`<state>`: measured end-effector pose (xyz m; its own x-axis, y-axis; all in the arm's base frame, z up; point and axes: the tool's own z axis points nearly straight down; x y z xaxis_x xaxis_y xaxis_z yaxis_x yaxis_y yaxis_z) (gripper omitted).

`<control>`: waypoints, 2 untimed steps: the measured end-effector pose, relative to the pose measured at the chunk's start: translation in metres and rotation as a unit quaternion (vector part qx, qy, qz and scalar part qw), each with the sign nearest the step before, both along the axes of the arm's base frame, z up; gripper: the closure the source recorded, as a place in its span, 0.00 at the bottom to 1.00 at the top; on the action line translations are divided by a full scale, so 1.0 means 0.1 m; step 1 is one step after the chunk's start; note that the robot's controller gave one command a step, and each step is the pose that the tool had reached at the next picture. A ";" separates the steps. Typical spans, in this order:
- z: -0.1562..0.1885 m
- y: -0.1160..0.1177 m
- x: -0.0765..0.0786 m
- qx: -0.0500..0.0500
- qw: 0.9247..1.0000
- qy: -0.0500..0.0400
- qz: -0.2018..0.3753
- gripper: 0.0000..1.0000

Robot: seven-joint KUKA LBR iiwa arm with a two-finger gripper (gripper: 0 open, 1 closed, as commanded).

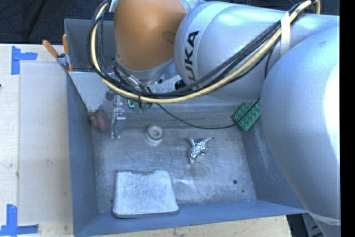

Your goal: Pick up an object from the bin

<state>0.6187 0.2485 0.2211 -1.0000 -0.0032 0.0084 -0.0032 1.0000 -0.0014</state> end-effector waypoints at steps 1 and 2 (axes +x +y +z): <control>-1.27 -0.26 -0.41 0.003 0.992 -0.011 0.126 0.00; -0.92 -0.88 -0.35 0.000 0.992 -0.006 0.130 0.00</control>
Offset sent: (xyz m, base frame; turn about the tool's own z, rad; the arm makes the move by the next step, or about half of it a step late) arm -0.0482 -0.0296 -0.1431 -0.2572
